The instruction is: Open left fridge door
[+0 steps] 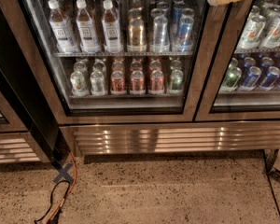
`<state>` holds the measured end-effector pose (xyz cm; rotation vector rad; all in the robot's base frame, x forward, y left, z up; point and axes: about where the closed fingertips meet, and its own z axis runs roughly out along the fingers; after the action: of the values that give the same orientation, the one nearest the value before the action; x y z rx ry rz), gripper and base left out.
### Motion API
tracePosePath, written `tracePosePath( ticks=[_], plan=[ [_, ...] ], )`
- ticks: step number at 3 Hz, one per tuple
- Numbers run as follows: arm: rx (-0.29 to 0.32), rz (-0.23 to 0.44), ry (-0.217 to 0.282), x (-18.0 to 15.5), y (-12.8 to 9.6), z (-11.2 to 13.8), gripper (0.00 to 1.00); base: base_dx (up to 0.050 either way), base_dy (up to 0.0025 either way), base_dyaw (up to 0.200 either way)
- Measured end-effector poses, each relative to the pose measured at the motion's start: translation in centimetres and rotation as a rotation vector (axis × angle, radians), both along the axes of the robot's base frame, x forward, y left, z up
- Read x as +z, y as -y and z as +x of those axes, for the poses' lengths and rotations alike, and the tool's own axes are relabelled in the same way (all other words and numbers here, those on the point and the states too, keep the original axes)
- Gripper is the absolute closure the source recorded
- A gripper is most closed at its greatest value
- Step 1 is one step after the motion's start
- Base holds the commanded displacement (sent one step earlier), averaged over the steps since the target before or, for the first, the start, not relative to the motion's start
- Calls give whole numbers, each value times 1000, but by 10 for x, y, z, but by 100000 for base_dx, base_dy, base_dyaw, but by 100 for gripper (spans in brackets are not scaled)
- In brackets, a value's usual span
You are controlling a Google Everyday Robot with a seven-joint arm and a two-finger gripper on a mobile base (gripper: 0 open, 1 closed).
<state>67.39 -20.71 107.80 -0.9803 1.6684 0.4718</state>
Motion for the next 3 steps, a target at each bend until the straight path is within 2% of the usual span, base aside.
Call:
tracePosePath(
  ticks=[1, 3],
  plan=[
    [0, 0, 0, 0, 0, 0, 0, 0, 0, 0],
    [-8, 5, -13, -3, 6, 1, 0, 0, 0, 0]
  ],
)
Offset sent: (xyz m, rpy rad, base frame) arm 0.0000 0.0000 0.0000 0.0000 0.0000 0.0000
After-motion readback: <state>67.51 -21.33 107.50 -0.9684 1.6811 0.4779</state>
